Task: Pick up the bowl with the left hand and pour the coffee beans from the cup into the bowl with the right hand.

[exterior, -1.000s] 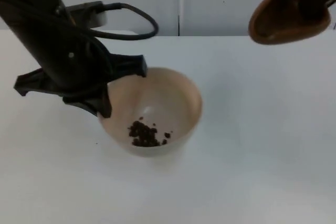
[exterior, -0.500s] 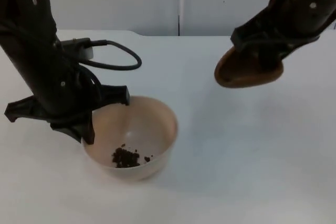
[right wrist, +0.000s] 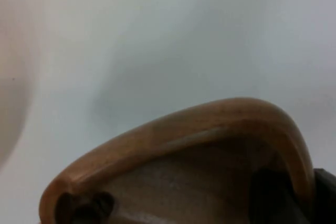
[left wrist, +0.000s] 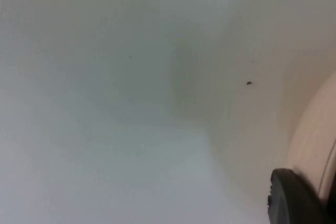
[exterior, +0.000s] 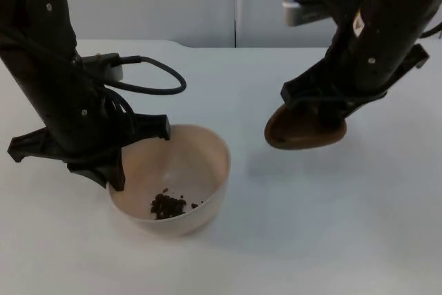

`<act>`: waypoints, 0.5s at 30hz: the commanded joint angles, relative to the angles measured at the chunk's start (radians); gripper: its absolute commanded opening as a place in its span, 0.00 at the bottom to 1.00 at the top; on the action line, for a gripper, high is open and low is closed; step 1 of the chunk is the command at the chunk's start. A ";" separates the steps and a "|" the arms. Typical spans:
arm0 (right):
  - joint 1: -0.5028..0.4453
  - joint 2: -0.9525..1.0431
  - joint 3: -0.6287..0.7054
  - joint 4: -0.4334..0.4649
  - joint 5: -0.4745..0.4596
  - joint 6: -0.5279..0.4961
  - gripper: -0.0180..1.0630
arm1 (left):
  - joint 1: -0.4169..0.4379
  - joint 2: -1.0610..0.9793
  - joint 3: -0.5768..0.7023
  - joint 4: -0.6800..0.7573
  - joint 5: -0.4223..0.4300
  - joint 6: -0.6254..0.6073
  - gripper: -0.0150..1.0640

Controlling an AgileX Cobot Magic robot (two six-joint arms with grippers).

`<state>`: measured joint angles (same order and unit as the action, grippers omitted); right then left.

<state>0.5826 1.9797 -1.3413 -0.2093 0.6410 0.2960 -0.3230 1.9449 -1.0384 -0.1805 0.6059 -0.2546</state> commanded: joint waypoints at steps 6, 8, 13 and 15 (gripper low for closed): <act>-0.049 0.031 0.059 0.003 -0.114 0.030 0.02 | -0.001 0.028 0.009 0.041 0.044 -0.004 0.01; -0.064 0.031 0.070 0.003 -0.122 0.030 0.02 | -0.001 0.028 0.009 0.041 0.044 -0.004 0.01; -0.114 0.033 0.124 0.003 -0.178 0.030 0.02 | -0.001 0.028 0.009 0.041 0.046 -0.004 0.01; -0.123 0.045 0.139 0.003 -0.194 0.030 0.02 | -0.001 0.028 0.009 0.041 0.049 -0.004 0.01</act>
<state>0.4627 2.0205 -1.2116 -0.2086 0.4704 0.3213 -0.3230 1.9464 -1.0384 -0.1719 0.6156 -0.2546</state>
